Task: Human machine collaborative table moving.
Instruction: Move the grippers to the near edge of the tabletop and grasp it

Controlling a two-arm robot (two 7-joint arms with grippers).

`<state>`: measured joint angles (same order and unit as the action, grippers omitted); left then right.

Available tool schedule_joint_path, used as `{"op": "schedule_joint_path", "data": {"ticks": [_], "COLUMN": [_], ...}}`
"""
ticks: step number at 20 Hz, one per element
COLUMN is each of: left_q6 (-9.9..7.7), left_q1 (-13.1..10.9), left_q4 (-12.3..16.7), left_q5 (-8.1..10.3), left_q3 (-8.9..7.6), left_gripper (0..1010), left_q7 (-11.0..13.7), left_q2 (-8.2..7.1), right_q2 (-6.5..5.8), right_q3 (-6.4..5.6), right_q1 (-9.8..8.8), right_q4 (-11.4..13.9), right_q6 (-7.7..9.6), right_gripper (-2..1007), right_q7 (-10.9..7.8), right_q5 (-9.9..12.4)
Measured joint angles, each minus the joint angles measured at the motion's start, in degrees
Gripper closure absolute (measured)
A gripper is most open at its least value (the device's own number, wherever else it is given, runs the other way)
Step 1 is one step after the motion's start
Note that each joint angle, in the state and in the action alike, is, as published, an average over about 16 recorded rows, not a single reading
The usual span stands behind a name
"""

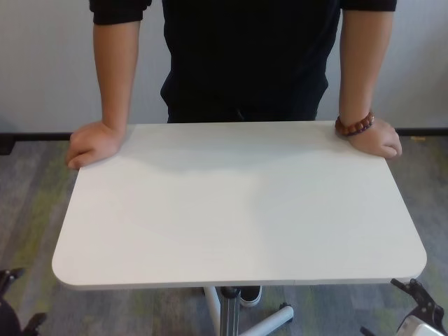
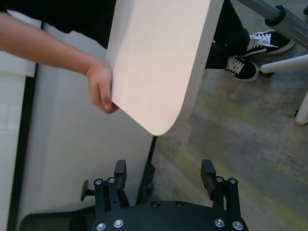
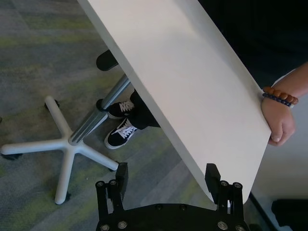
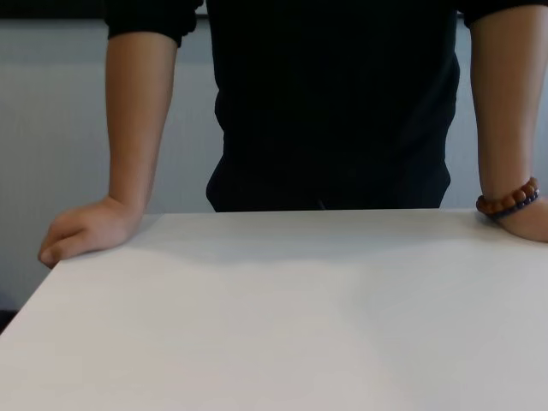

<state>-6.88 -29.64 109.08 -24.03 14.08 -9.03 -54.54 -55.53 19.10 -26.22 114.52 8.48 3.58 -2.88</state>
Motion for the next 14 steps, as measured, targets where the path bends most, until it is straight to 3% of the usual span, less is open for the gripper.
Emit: {"op": "schedule_joint_path", "data": {"ticks": [7,14], "left_q6": [-3.01,-3.49], "left_q1": [3.78,6.72], "left_q4": [-0.44,-1.63], "left_q5": [-6.76,-10.11], "left_q3": [4.20,6.82], "left_gripper": [9,9], "left_q7": [0.65,1.68], "left_q2": [3.45,6.97], "right_q2": [1.21,2.61], "right_q3": [-0.01,0.22], "right_q1": [0.47,1.36], "right_q4": [-0.24,-0.81], "right_q6": [0.69,1.11], "right_gripper": [0,0], "right_q7": [-0.21,-0.77], "right_q5": [-2.08,-4.05]}}
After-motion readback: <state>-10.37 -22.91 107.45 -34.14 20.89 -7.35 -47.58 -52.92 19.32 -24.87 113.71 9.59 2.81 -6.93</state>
